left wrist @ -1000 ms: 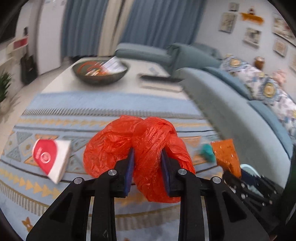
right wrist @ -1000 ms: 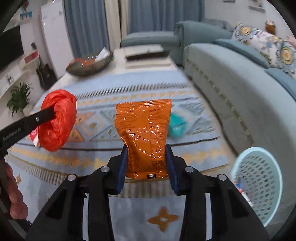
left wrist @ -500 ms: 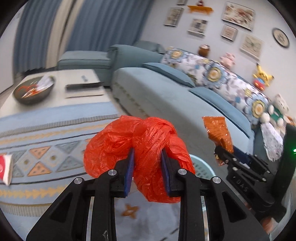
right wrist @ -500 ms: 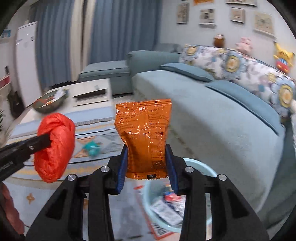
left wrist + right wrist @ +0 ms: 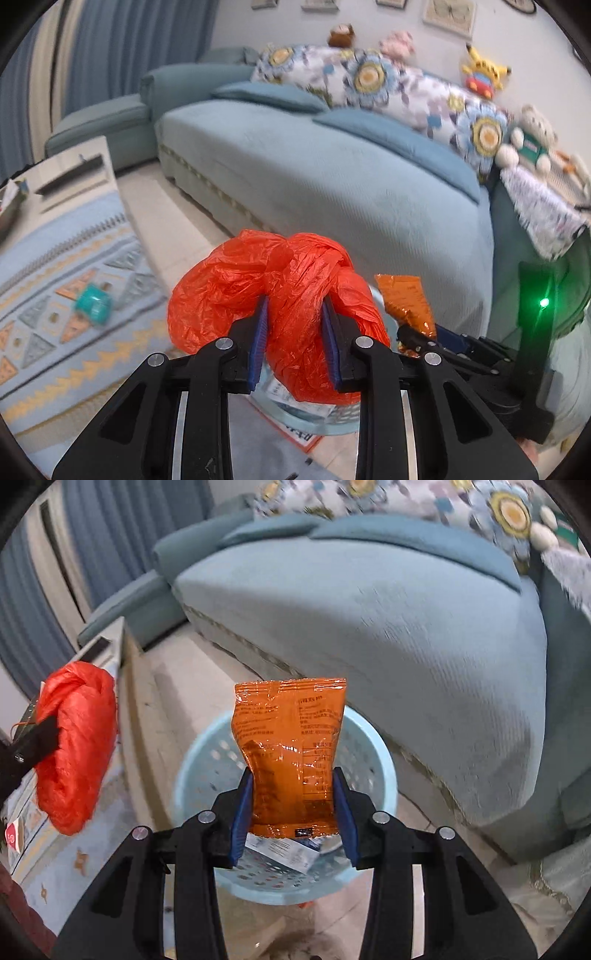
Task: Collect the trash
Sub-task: 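Carry red bag and orange packet to the wastebasket and release both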
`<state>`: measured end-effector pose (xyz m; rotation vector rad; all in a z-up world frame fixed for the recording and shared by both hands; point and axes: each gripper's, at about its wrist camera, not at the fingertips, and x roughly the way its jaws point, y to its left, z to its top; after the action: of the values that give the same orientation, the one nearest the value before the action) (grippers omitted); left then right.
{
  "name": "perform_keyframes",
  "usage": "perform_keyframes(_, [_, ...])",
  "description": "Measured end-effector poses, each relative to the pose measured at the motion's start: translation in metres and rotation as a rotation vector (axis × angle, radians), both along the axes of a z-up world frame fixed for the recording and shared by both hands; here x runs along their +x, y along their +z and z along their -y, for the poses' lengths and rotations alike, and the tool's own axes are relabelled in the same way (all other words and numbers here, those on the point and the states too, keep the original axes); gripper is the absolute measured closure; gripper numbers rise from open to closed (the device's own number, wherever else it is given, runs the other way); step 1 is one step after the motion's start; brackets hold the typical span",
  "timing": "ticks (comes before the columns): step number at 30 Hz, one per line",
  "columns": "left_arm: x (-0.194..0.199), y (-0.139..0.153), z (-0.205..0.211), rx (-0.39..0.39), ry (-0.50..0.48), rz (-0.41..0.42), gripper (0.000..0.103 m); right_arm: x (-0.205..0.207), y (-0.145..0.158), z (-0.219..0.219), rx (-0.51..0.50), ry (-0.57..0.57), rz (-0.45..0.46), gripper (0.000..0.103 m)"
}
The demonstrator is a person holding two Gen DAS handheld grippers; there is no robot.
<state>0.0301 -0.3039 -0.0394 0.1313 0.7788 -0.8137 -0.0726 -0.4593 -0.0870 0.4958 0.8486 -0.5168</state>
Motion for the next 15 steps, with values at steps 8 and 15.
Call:
perform_keyframes(8, [0.001, -0.047, 0.029, 0.079, -0.034, -0.036, 0.071, -0.004, -0.033, 0.01, 0.014, -0.011, -0.045, 0.052])
perform_keyframes(15, [0.002, -0.046, 0.018, 0.073, -0.027, -0.026, 0.04, -0.006, -0.032, 0.01, 0.014, -0.006, -0.035, 0.039])
